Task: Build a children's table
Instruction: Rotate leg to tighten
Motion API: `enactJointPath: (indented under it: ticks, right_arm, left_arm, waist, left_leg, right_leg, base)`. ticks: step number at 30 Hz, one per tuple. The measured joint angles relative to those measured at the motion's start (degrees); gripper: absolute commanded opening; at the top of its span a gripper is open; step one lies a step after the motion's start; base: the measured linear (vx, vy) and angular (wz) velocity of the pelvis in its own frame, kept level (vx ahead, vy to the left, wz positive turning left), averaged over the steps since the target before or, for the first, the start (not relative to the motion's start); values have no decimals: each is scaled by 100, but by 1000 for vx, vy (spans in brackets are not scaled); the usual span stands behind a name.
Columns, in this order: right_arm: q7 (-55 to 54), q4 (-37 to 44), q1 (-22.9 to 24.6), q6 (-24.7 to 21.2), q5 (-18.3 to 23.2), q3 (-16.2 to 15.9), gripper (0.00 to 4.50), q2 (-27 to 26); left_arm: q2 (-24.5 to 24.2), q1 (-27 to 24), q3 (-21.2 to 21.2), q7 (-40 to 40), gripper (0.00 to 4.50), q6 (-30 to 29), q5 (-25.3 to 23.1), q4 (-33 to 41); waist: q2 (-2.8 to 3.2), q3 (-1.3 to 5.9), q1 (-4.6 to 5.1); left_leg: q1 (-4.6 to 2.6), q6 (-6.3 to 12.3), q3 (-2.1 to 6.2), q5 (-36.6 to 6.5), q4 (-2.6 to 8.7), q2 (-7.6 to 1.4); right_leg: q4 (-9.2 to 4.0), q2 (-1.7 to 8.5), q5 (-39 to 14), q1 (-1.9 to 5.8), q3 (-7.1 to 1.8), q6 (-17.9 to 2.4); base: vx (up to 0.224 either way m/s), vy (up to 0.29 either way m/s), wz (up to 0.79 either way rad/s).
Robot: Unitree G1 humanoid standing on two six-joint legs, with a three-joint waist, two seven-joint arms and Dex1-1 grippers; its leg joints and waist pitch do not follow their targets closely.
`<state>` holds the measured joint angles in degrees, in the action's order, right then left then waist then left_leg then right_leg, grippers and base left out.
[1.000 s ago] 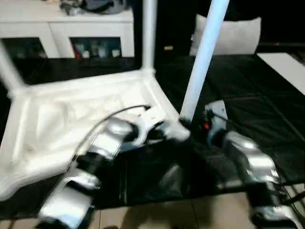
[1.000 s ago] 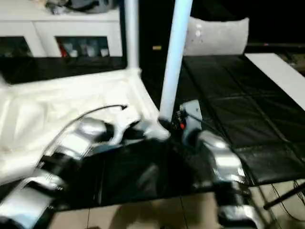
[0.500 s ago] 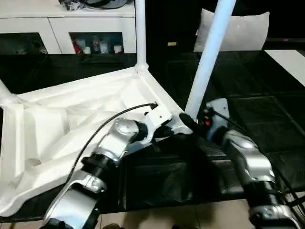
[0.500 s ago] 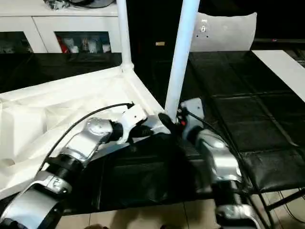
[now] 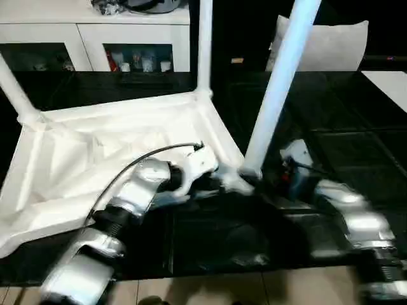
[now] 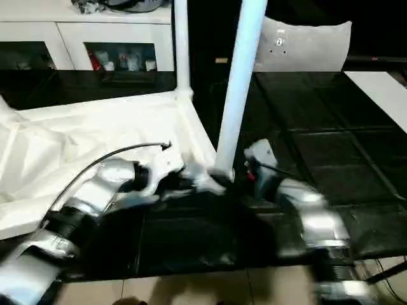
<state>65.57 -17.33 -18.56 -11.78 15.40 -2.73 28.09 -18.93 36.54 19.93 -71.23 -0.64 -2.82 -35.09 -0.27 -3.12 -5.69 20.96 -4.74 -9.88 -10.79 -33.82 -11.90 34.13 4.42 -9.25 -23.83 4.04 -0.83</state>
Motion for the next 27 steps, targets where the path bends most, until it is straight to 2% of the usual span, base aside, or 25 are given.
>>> enactJointPath:
  ticks: [3, 5, 8, 9, 13, 14, 17, 18, 22, 23, 26, 27]
  right_arm:
    - [557, 11, 45, 82, 46, -125, 399, 90]
    - [733, 14, 45, 123, 49, -287, 399, 51]
    - [858, 14, 32, 138, 50, -375, 399, 42]
    - [890, 14, 30, 145, 57, -393, 373, 49]
    - [1054, 13, 29, 187, 73, -430, 359, 63]
    - [1095, 13, 29, 183, 80, -443, 331, 62]
    - [1248, 13, 26, 57, 184, -455, 326, 60]
    - [1265, 13, 24, 34, 226, -457, 299, 59]
    - [1362, 13, -33, -71, 287, -463, 284, 59]
    - [1384, 13, -47, -108, 297, -463, 257, 59]
    - [1446, 14, -48, -200, 312, -463, 246, 62]
    - [1457, 21, -45, -248, 326, -463, 229, 66]
  left_arm:
    - [-339, 14, 28, -601, 0, 276, 24, -6]
    - [-342, 47, 115, -812, 0, 413, 16, -6]
    - [-296, 53, 233, -971, 0, 556, 20, -10]
    - [-297, 56, 252, -999, 0, 599, 27, -20]
    - [-320, 84, 251, -1064, 0, 685, 52, -117]
    - [-323, 85, 251, -1075, 0, 697, 55, -118]
    - [-320, 85, 249, -1114, 0, 717, 60, -118]
    - [-319, 85, 249, -1122, 0, 720, 64, -118]
    - [-314, 85, 250, -1138, 0, 739, 80, -122]
    - [-316, 85, 249, -1142, 0, 746, 83, -133]
    - [-317, 86, 250, -1220, 0, 780, 86, -147]
    - [-318, 86, 252, -1236, 0, 780, 86, -147]
  waist:
    - [6, 3, -50]
    - [10, 5, -112]
    - [9, 5, -141]
    - [9, 5, -138]
    - [8, 5, -122]
    - [8, 5, -121]
    - [8, 5, -128]
    - [8, 5, -131]
    - [8, 5, -136]
    - [8, 5, -138]
    - [8, 5, -148]
    - [8, 5, -154]
  left_leg:
    - [-3, -2, -1, 2, -6, -5]
    - [-10, -2, -3, 2, -18, 0]
    - [-11, 2, -10, 1, -43, 6]
    - [-12, 4, -11, 0, -48, 7]
    - [-18, 4, -10, 0, -47, 5]
    - [-20, 3, -9, 1, -44, 4]
    - [-18, 3, -7, 1, -41, 3]
    - [-16, 3, -7, 0, -41, 4]
    - [-10, 4, -8, -1, -41, 4]
    - [-10, 4, -8, 0, -41, 4]
    - [-11, 4, -8, 0, -41, 4]
    - [-11, 4, -8, 0, -41, 4]
  right_leg:
    - [22, -3, 0, -1, 3, 0]
    - [23, 11, 0, 5, 2, 0]
    - [22, 23, 1, 24, -8, -1]
    - [22, 25, 1, 29, -7, -1]
    - [28, 26, 1, 31, -2, 2]
    - [31, 26, -2, 31, 0, 8]
    - [32, 25, -7, 30, 2, 16]
    - [31, 25, -8, 30, 2, 16]
    - [30, 25, -8, 25, 1, 16]
    - [31, 25, -8, 24, 2, 16]
    - [31, 25, -8, 24, 2, 16]
    - [31, 25, -8, 25, 2, 16]
  base:
    - [0, 0, 0]
    - [0, 0, 0]
    - [0, 0, 0]
    - [0, 0, 0]
    - [0, 0, 0]
    - [0, 0, 0]
    - [0, 0, 0]
    - [0, 0, 0]
    - [0, 0, 0]
    - [0, 0, 0]
    - [0, 0, 0]
    - [0, 0, 0]
